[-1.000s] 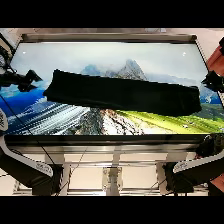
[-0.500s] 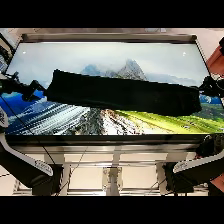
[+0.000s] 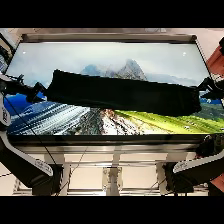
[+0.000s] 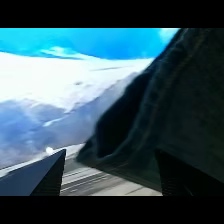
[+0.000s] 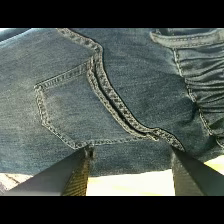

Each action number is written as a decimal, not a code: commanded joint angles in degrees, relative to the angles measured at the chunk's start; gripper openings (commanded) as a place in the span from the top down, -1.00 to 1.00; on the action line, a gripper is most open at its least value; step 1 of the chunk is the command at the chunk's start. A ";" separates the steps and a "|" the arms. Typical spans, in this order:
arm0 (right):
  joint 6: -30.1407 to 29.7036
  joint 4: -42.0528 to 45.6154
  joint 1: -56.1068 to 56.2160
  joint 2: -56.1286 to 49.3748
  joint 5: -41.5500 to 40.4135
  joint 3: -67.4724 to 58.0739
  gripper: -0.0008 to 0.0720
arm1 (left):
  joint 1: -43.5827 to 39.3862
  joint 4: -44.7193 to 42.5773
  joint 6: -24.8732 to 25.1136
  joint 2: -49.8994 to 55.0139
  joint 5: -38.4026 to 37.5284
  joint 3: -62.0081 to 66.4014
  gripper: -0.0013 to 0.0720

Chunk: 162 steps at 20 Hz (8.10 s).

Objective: Fold the clothes and pants, and hang the long-sleeved shirts on hangers.

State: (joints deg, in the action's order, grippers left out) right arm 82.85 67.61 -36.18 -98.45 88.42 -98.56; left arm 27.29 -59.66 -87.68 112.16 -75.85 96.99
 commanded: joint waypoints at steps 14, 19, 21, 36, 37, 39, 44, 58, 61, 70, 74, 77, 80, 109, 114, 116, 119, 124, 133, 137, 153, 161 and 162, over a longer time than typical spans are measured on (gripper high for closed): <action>0.00 0.04 2.80 0.04 2.05 -0.04 -0.52 | -1.11 -6.93 0.04 -10.10 2.62 0.02 0.87; 0.02 -0.46 3.39 0.04 5.14 -0.04 -0.51 | -0.96 -16.83 0.37 -21.22 1.16 0.02 0.87; 0.02 -0.44 4.44 0.04 5.18 -0.04 -0.52 | -2.08 -16.68 1.81 -24.26 0.94 0.02 0.87; -0.04 -0.13 12.79 0.04 5.49 -0.04 -0.51 | -40.68 -16.59 1.92 -25.18 12.70 0.02 0.87; -0.04 -0.15 12.79 0.04 5.51 -0.04 -0.51 | -42.53 -16.28 1.49 -24.20 12.74 0.02 0.87; -0.02 -0.15 12.79 0.04 5.75 -0.04 -0.51 | -45.16 -12.09 1.55 -21.79 13.42 0.02 0.87; -0.04 -0.09 12.79 0.04 6.43 -0.04 -0.51 | -50.21 -0.20 1.86 -15.45 17.97 0.02 0.87; -0.04 0.13 12.79 0.04 6.56 -0.04 -0.51 | -57.59 1.64 1.57 -11.45 13.64 0.00 0.87; -0.04 0.13 12.79 0.04 6.56 -0.04 -0.52 | -57.55 1.70 1.53 -9.25 6.75 -0.04 0.85; -0.04 0.13 12.79 0.04 6.56 -0.04 -0.51 | -57.05 9.86 6.10 -6.29 2.08 -0.02 -0.64; -1.01 0.15 12.79 0.07 6.97 1.29 -0.52 | -53.48 11.23 8.52 -8.63 6.60 -0.02 -0.64; -1.42 0.13 12.79 0.07 7.41 2.14 -0.51 | -46.40 12.37 8.39 -11.96 9.64 -0.04 -0.64; -1.40 -0.09 12.79 0.07 8.35 2.19 -0.51 | -38.99 9.92 7.39 -14.47 5.16 -0.04 -0.64; -8.41 -1.44 15.87 13.88 5.27 2.21 -0.50 | -26.25 7.78 12.07 -11.61 15.28 -23.45 -0.71; -8.04 -1.44 15.87 13.88 5.66 2.21 -0.50 | -25.99 7.85 12.11 -12.17 13.27 -23.41 0.87; -7.41 -1.44 15.87 13.88 6.12 2.21 -0.50 | -24.87 7.28 12.13 -13.77 10.51 -23.34 0.87; -6.80 -1.44 15.89 13.88 6.73 2.21 -0.50 | -20.68 2.10 11.56 -19.15 5.09 -23.28 0.87; -6.38 -1.79 17.31 13.88 6.67 2.21 -0.50 | -8.37 -12.33 5.57 -33.53 -1.81 -22.64 0.87; -6.38 -1.77 25.00 13.79 5.03 2.21 -0.50 | -6.16 -15.72 5.11 -46.62 -9.29 -10.91 0.87; -6.25 -1.77 26.49 13.79 5.03 2.21 -0.50 | -17.35 -14.40 2.08 -46.01 -6.75 -9.49 0.87; -5.99 -1.36 26.53 13.79 4.98 2.21 -0.50 | -52.24 1.03 -2.95 -24.37 12.46 -9.20 0.87; -5.99 -1.38 26.56 13.77 4.52 2.21 -0.50 | -55.67 6.91 0.31 -20.87 19.15 -9.20 0.87; -5.99 -1.38 26.56 13.75 4.52 2.21 -0.50 | -55.91 7.67 0.74 -20.68 19.91 -9.20 0.85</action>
State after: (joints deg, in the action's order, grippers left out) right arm 76.88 66.26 -9.67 -84.64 93.12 -96.36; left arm -27.55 -54.68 -88.07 90.56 -59.33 87.72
